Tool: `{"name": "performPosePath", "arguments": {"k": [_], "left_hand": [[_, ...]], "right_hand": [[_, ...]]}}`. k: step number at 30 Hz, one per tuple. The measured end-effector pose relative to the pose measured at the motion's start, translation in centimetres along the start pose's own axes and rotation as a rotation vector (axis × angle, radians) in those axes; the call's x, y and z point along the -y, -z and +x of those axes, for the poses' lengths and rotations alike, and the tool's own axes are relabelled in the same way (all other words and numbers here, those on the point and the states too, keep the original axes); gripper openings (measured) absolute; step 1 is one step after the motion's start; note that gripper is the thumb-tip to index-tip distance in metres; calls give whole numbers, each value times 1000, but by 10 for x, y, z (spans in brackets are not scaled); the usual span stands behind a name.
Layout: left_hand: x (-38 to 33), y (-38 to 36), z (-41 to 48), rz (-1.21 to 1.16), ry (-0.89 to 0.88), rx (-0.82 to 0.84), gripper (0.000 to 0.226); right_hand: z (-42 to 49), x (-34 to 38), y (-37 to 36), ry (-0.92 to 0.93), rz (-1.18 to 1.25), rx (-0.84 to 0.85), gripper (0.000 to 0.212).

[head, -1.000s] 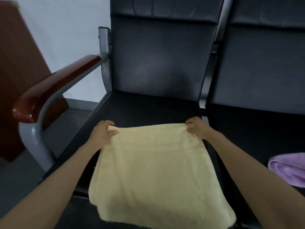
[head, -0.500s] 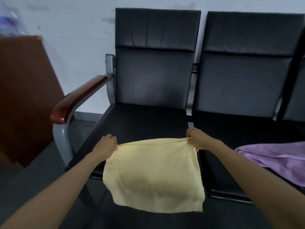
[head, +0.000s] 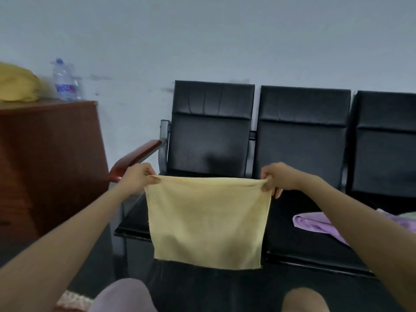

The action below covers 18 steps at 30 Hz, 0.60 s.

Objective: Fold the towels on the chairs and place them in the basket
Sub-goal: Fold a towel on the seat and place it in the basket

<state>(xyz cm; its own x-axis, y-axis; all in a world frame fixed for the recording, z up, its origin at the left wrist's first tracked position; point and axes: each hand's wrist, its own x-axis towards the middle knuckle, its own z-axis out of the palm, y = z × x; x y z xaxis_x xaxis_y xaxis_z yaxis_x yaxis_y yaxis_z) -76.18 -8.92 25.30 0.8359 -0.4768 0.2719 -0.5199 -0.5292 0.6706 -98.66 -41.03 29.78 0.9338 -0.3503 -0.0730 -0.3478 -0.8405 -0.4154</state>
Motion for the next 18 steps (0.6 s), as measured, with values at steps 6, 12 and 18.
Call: {"name": "performPosePath", "arguments": {"k": [6, 12, 18], "left_hand": [[-45, 23, -12, -258, -49, -161, 13], [-49, 15, 1, 18, -77, -169, 16], [-66, 1, 57, 1, 17, -174, 11]], "right_hand": [[-19, 19, 37, -41, -427, -185, 10], [-9, 10, 36, -107, -502, -266, 21], [35, -1, 49, -140, 146, -504, 8]]}}
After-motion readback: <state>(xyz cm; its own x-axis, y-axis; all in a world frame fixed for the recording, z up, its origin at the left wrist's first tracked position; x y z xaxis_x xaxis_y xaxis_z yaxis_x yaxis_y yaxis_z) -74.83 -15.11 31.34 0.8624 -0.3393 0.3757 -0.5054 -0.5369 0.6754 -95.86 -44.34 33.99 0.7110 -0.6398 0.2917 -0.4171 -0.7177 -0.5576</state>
